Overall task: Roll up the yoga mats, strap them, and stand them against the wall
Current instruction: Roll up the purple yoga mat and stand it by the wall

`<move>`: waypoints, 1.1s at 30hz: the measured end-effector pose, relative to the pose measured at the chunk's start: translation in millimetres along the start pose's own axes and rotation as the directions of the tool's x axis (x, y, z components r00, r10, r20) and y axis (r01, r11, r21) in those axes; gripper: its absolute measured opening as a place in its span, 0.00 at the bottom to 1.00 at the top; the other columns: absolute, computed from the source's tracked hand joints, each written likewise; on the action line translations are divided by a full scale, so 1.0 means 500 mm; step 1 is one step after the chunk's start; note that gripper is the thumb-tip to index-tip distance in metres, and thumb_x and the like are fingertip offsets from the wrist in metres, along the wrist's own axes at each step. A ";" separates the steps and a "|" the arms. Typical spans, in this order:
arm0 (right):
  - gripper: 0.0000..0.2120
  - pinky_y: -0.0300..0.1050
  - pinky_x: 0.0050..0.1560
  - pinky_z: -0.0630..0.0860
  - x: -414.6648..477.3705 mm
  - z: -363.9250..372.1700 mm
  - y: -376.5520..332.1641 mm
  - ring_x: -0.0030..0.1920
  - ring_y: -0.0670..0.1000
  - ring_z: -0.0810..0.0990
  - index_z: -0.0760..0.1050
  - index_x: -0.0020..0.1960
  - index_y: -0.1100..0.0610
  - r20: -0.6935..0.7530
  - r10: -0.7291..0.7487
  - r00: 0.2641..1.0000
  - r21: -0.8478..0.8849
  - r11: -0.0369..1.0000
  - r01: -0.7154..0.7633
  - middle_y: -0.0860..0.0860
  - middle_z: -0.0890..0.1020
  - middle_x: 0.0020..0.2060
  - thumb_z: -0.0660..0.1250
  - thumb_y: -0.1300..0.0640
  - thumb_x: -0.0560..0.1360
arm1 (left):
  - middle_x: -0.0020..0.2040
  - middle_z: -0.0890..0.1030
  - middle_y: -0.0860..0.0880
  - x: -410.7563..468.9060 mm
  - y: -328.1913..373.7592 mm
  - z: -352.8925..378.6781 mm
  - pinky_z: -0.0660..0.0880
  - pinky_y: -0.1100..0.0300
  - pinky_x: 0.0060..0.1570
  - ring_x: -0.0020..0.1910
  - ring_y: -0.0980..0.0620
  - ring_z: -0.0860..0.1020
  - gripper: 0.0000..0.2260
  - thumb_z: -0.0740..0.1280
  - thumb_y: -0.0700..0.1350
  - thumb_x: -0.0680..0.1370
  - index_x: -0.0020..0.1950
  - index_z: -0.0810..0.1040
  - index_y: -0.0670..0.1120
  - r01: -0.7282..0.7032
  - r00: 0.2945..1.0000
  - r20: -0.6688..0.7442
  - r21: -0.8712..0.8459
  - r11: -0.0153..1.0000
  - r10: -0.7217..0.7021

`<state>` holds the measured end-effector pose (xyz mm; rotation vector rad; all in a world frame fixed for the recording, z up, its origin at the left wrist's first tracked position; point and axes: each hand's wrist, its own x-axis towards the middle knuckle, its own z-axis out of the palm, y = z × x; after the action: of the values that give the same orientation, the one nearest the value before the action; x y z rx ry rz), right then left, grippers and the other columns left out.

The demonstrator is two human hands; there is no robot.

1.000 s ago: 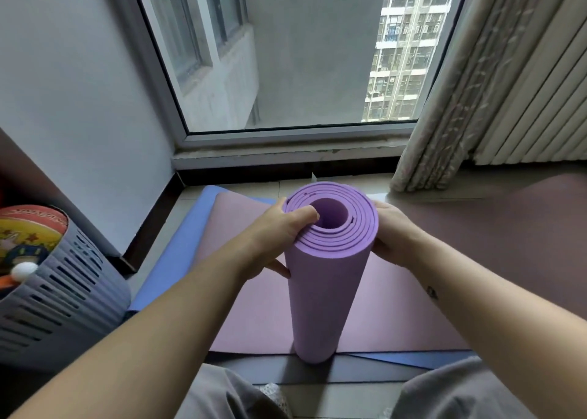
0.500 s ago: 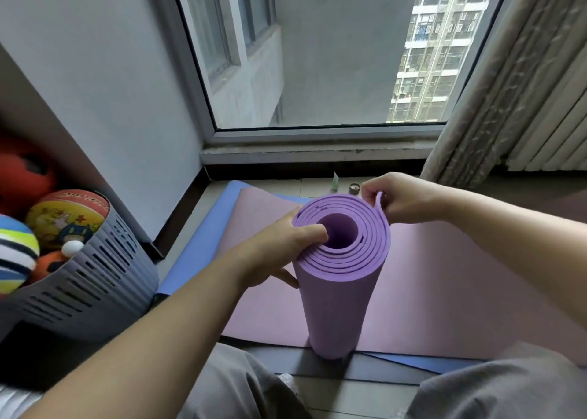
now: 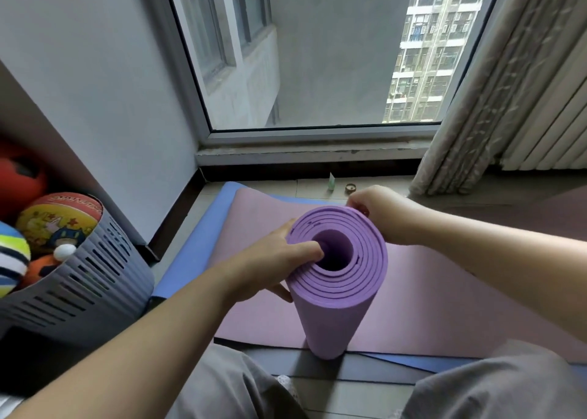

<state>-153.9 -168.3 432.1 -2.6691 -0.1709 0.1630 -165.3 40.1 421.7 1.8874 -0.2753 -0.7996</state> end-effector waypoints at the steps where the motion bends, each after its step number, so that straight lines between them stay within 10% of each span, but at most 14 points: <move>1: 0.06 0.30 0.29 0.68 -0.002 0.003 0.002 0.35 0.47 0.75 0.75 0.39 0.54 -0.001 0.054 0.999 0.037 0.998 -0.054 0.46 0.79 0.34 0.71 0.58 0.73 | 0.54 0.81 0.48 -0.001 0.000 0.004 0.82 0.48 0.43 0.49 0.46 0.81 0.25 0.66 0.52 0.66 0.64 0.70 0.58 0.000 1.000 -0.005 -0.005 1.000 0.000; 5: 0.11 0.46 0.47 0.76 -0.047 -0.032 -0.013 0.42 0.48 0.80 0.81 0.45 0.57 0.307 0.135 0.942 0.633 0.710 -0.308 0.52 0.84 0.40 0.61 0.54 0.79 | 0.53 0.81 0.48 0.001 -0.001 0.014 0.82 0.44 0.43 0.49 0.47 0.82 0.26 0.65 0.54 0.66 0.64 0.69 0.58 -0.012 0.997 -0.082 -0.025 1.000 0.010; 8: 0.08 0.58 0.54 0.77 -0.086 -0.045 -0.028 0.52 0.49 0.81 0.79 0.54 0.51 0.412 0.033 0.910 0.611 0.732 -0.303 0.48 0.84 0.48 0.65 0.52 0.77 | 0.55 0.80 0.50 0.007 0.006 0.023 0.81 0.43 0.44 0.51 0.48 0.81 0.24 0.66 0.55 0.70 0.65 0.68 0.59 -0.022 0.993 -0.115 -0.031 0.999 0.018; 14: 0.10 0.47 0.39 0.81 -0.094 -0.006 -0.045 0.39 0.51 0.82 0.78 0.48 0.55 -0.007 0.268 0.963 0.478 0.847 -0.232 0.54 0.83 0.42 0.69 0.63 0.69 | 0.61 0.75 0.49 0.010 0.022 0.061 0.81 0.42 0.42 0.56 0.46 0.78 0.28 0.67 0.61 0.66 0.65 0.67 0.62 -0.013 0.993 -0.116 -0.015 1.000 0.011; 24: 0.19 0.44 0.51 0.79 -0.053 -0.067 -0.045 0.47 0.47 0.82 0.79 0.57 0.50 -0.327 0.067 0.943 0.365 0.929 0.060 0.47 0.84 0.45 0.68 0.64 0.68 | 0.60 0.74 0.49 0.045 0.096 0.015 0.82 0.50 0.36 0.51 0.51 0.79 0.28 0.72 0.56 0.68 0.66 0.67 0.64 -0.253 0.937 -0.208 0.152 0.956 0.281; 33: 0.21 0.31 0.48 0.75 0.183 -0.096 0.066 0.46 0.40 0.80 0.78 0.55 0.49 -0.410 -0.006 0.912 0.397 0.899 0.184 0.40 0.82 0.44 0.67 0.58 0.62 | 0.56 0.79 0.55 0.292 0.186 -0.095 0.75 0.56 0.59 0.55 0.56 0.78 0.32 0.71 0.53 0.61 0.65 0.69 0.57 -0.300 0.928 -0.130 0.297 0.906 0.350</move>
<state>-53.8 -204.8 452.0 -2.1872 -0.1184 -0.3443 -10.2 -43.1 456.5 2.0803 -0.5962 -0.3723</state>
